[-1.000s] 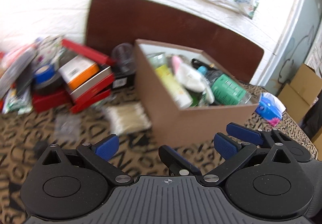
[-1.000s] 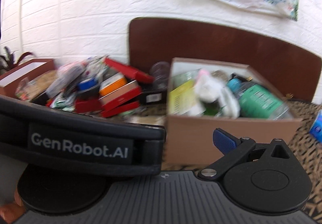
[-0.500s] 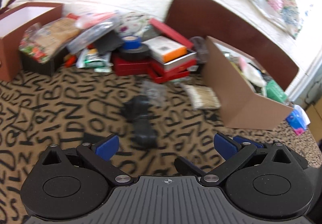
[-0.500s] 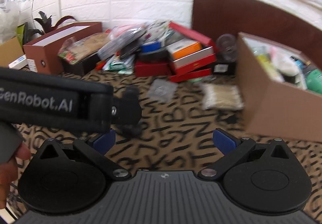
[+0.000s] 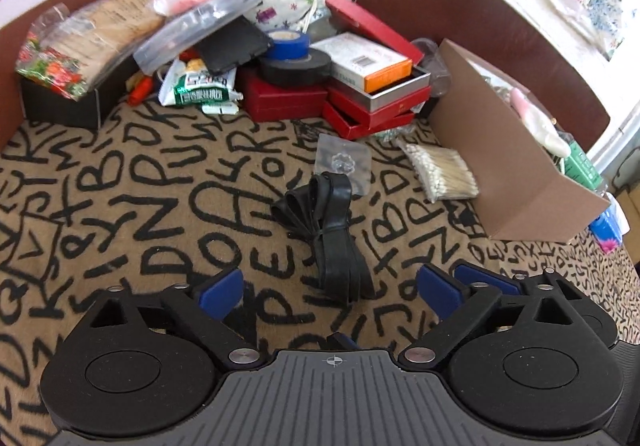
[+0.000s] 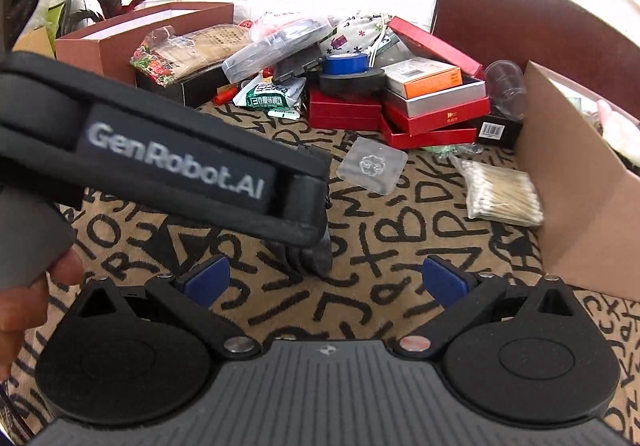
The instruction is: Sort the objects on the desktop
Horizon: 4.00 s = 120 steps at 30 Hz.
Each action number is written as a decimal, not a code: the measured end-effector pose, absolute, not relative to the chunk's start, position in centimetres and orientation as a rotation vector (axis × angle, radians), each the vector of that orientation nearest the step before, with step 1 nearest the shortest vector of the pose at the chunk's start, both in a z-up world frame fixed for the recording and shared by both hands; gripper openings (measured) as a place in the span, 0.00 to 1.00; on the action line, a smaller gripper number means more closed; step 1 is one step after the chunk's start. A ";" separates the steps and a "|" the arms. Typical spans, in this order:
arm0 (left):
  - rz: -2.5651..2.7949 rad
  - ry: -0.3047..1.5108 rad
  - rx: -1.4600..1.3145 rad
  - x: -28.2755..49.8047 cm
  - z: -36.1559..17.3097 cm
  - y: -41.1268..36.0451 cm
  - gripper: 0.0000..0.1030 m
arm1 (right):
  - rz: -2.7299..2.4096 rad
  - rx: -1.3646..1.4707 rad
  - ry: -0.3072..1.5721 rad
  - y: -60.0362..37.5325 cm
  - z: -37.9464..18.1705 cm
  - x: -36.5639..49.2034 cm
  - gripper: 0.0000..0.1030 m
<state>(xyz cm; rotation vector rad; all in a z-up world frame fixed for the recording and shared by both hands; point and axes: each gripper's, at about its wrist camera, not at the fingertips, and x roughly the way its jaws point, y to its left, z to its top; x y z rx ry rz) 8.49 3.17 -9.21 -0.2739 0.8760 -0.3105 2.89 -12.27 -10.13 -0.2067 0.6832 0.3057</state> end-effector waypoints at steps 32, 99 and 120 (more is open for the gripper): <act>-0.392 0.983 -0.315 13.1 -11.7 2.4 0.41 | 0.415 -0.134 0.752 -11.1 -12.5 6.9 0.51; -0.762 0.618 -0.254 29.9 3.5 -34.3 0.48 | 0.070 -0.232 0.454 -45.8 4.1 19.9 0.49; -0.594 0.671 -0.224 33.7 -0.5 -34.3 1.00 | -0.035 -0.291 0.528 -48.3 -0.3 24.7 0.96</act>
